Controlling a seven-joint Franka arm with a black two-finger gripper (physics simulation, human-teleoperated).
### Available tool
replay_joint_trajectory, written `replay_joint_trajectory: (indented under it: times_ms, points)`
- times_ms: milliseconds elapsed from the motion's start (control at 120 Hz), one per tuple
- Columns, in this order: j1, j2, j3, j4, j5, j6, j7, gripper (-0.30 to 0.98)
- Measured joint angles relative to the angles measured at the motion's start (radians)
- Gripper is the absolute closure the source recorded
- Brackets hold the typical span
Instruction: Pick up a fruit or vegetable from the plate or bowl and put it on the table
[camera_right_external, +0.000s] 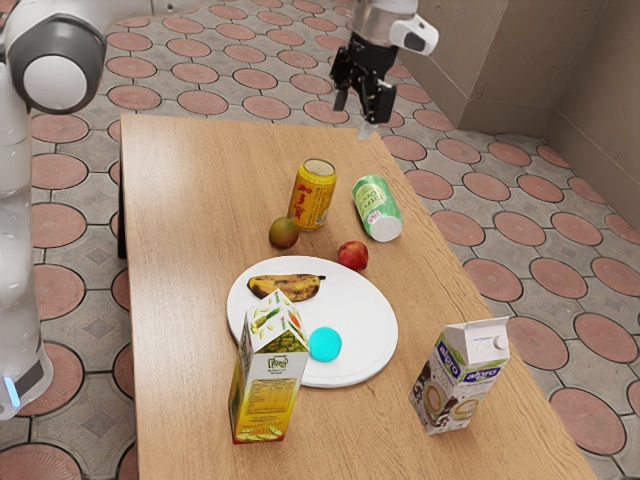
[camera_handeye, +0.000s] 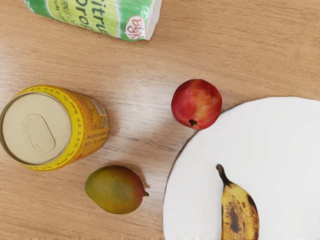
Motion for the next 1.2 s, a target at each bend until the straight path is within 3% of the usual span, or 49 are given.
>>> replay_joint_trajectory:
  times_ms: [617, 967, 1067, 1200]
  points:
    - [0.053, -0.017, 0.008, -0.013, 0.015, -0.076, 0.003, 0.00]
    - [0.090, -0.064, 0.001, -0.276, -0.090, -0.084, 0.002, 0.00]
    - [0.132, -0.117, -0.049, -0.369, -0.111, -0.036, -0.005, 0.00]
    - [0.048, -0.220, -0.097, -0.538, -0.115, 0.073, -0.016, 0.00]
